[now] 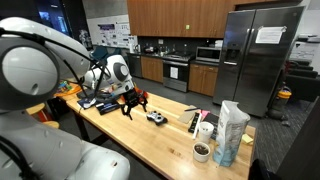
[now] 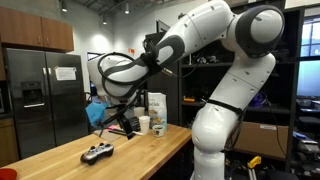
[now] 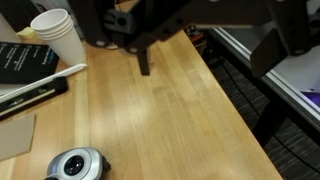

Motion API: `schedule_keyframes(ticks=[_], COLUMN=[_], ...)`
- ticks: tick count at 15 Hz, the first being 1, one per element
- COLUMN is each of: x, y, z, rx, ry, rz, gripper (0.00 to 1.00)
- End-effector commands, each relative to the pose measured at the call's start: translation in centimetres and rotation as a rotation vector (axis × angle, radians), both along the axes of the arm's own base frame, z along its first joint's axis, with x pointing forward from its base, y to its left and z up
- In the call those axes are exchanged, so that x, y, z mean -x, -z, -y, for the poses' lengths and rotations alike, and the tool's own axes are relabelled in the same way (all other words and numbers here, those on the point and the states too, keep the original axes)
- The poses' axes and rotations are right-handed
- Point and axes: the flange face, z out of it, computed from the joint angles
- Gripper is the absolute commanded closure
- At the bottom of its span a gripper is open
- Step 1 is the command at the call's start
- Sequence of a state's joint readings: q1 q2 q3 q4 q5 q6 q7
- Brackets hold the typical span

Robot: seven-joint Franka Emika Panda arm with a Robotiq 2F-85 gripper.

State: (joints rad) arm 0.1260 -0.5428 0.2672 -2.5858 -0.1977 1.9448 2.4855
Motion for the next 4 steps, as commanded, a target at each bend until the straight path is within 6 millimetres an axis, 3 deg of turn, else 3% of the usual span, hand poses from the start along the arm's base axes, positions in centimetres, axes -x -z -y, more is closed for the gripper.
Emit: schedule_keyframes(ticks=[1,2,4], x=[2.3,1.2,1.9], y=[-0.3,-0.2,-0.2], z=[0.5,0.0,0.1], rx=[0.010,0.010,0.018], ry=[0.063,0.020,0.036], rz=[0.077,0.029,0.047], gripper=[0.00,0.00,0.00])
